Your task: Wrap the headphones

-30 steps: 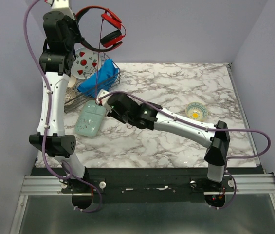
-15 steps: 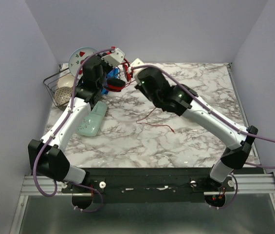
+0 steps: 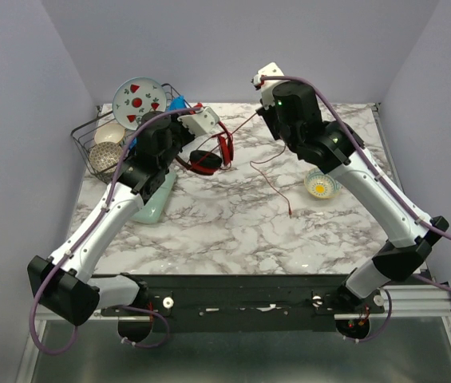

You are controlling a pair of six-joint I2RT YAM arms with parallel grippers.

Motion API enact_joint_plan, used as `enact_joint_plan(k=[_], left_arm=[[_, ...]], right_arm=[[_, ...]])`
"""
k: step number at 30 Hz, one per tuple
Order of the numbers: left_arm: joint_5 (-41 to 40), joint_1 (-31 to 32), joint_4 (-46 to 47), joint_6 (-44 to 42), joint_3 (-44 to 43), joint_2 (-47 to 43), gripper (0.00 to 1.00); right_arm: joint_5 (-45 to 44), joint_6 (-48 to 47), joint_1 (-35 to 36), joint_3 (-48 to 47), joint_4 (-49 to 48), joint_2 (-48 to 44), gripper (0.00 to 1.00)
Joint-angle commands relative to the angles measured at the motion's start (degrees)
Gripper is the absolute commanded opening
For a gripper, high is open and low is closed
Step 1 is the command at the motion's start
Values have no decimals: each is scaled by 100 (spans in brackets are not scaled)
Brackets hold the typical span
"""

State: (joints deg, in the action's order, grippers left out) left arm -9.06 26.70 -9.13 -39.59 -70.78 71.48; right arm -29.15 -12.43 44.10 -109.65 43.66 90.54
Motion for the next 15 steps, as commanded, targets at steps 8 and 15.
enact_joint_plan(k=[8,15], left_arm=[[905,406,-1555,495,-260,-337,0],[1758,406,-2093,1224,-603,-504,0]], right_arm=[[946,-823,-639,-602,108,271,1],[1464,-568,-1104,56,-156,192,1]])
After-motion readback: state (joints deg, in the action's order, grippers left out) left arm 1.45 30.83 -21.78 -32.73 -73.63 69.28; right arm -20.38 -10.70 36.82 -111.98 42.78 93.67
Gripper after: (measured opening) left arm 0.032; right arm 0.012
